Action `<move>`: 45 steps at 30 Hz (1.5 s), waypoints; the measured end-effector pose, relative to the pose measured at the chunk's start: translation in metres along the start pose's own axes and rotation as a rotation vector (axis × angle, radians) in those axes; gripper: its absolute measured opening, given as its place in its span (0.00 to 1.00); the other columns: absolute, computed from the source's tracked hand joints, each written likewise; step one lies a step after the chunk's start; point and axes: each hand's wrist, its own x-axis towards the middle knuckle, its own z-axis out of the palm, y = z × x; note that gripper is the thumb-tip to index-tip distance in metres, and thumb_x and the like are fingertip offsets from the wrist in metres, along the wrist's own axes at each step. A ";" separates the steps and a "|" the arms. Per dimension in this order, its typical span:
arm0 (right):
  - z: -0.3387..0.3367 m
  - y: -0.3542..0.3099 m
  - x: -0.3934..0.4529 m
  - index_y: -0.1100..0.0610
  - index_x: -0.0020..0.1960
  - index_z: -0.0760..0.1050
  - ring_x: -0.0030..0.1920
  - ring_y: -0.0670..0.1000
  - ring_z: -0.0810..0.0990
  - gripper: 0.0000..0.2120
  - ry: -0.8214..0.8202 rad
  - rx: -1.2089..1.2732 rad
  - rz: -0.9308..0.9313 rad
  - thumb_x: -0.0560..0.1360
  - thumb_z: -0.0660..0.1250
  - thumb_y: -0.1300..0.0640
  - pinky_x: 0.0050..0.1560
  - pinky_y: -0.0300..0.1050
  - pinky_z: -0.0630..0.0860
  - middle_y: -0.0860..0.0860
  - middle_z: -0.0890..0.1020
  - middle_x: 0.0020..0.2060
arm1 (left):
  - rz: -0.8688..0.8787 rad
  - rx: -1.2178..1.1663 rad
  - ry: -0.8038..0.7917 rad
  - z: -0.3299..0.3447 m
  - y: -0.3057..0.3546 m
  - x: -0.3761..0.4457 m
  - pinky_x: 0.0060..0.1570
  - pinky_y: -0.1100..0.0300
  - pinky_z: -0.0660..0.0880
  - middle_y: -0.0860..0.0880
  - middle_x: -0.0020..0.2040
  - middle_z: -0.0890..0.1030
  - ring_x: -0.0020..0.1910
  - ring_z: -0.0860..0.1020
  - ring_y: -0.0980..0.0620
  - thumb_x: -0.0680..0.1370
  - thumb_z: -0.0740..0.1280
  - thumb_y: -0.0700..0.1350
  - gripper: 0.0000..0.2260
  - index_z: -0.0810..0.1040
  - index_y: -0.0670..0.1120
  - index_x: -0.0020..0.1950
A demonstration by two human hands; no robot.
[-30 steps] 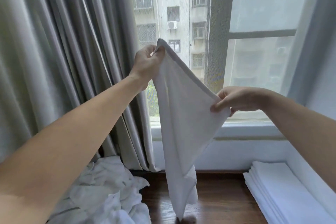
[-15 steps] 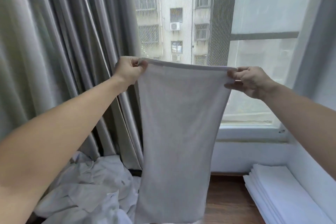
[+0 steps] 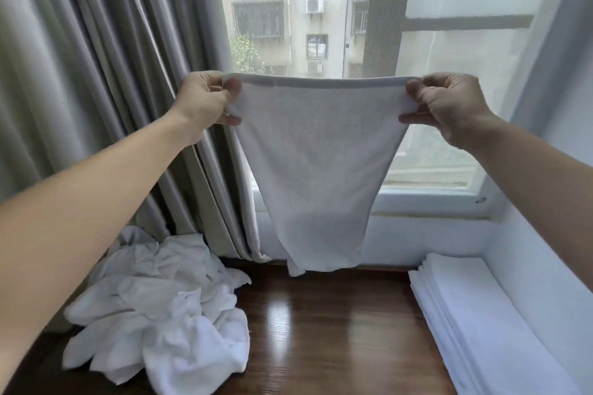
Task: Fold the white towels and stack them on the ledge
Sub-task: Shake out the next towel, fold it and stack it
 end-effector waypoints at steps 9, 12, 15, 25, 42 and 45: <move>-0.032 0.052 -0.124 0.60 0.45 0.79 0.36 0.53 0.82 0.07 -0.096 -0.124 0.151 0.81 0.69 0.59 0.33 0.46 0.84 0.56 0.79 0.41 | -0.095 0.016 -0.137 -0.008 -0.055 -0.134 0.38 0.54 0.85 0.45 0.46 0.86 0.41 0.84 0.50 0.82 0.68 0.47 0.10 0.84 0.43 0.57; -0.035 0.076 -0.174 0.60 0.45 0.80 0.35 0.53 0.82 0.07 -0.116 -0.153 0.241 0.80 0.70 0.59 0.33 0.45 0.84 0.58 0.81 0.42 | -0.158 0.010 -0.178 -0.015 -0.086 -0.182 0.34 0.57 0.84 0.51 0.38 0.85 0.36 0.83 0.54 0.82 0.66 0.47 0.09 0.84 0.45 0.52; -0.031 0.106 -0.228 0.63 0.45 0.79 0.37 0.56 0.79 0.07 -0.133 -0.178 0.361 0.81 0.69 0.60 0.31 0.44 0.83 0.60 0.80 0.42 | -0.242 0.026 -0.244 -0.025 -0.125 -0.226 0.33 0.57 0.83 0.49 0.37 0.85 0.34 0.82 0.51 0.84 0.65 0.45 0.09 0.84 0.45 0.49; -0.017 0.203 -0.361 0.62 0.48 0.83 0.41 0.56 0.84 0.08 -0.109 -0.256 0.732 0.79 0.72 0.56 0.43 0.55 0.83 0.59 0.86 0.43 | -0.564 0.099 -0.453 -0.042 -0.232 -0.334 0.35 0.54 0.83 0.39 0.46 0.85 0.43 0.83 0.47 0.84 0.64 0.45 0.11 0.85 0.42 0.52; -0.004 0.336 -0.195 0.60 0.48 0.86 0.45 0.55 0.83 0.07 -0.131 -0.298 0.725 0.78 0.74 0.55 0.48 0.53 0.77 0.60 0.87 0.49 | -0.645 0.211 -0.441 0.047 -0.342 -0.183 0.29 0.60 0.73 0.44 0.36 0.75 0.33 0.72 0.50 0.83 0.67 0.44 0.14 0.78 0.33 0.46; 0.003 0.389 -0.153 0.59 0.46 0.85 0.48 0.58 0.84 0.07 -0.137 -0.310 0.817 0.78 0.73 0.55 0.48 0.52 0.79 0.61 0.86 0.49 | -0.723 0.241 -0.418 0.075 -0.387 -0.152 0.28 0.62 0.73 0.45 0.38 0.72 0.36 0.71 0.51 0.82 0.67 0.46 0.14 0.77 0.34 0.45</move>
